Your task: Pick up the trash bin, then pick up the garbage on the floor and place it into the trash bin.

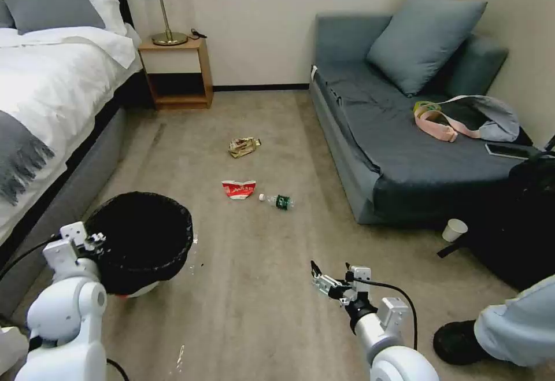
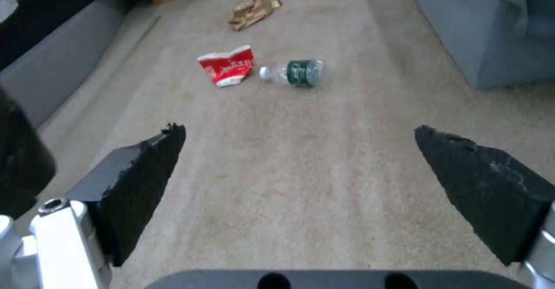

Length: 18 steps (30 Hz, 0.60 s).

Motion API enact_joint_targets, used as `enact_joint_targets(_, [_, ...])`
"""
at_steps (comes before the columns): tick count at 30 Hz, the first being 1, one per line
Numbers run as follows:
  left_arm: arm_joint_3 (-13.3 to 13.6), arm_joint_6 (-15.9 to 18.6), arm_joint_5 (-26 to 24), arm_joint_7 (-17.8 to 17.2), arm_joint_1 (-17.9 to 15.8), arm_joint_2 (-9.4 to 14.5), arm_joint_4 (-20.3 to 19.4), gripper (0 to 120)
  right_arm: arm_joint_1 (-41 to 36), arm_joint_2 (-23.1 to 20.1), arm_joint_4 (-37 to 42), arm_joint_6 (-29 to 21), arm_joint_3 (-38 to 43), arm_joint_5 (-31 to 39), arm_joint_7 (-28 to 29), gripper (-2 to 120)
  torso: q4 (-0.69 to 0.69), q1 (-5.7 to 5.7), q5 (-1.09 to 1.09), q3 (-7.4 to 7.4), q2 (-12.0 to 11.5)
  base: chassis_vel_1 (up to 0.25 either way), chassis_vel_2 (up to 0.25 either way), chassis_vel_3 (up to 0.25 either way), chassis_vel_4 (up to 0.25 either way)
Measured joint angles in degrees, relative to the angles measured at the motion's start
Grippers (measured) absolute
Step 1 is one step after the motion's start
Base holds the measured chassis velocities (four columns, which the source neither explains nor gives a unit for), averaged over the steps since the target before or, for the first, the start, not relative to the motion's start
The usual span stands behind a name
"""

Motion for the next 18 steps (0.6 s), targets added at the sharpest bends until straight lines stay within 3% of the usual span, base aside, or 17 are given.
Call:
enact_joint_targets(7, [-3.3, -1.5, 1.6, 1.2, 3.6, -0.3, -1.6, 4, 0.6, -0.3, -0.6, 0.8, -0.2, 0.8, -1.5, 100, 0.00, 0.00, 0.00, 0.00, 0.0, 0.000, 0.000, 0.000, 0.000])
enact_joint_targets(18, [-4.5, -2.2, 1.7, 1.8, 5.0, -0.4, -3.0, 4, 1.4, 0.0, -1.7, 1.7, -0.4, 1.5, -2.7, 100, 0.00, 0.00, 0.00, 0.00, 0.0, 0.000, 0.000, 0.000, 0.000])
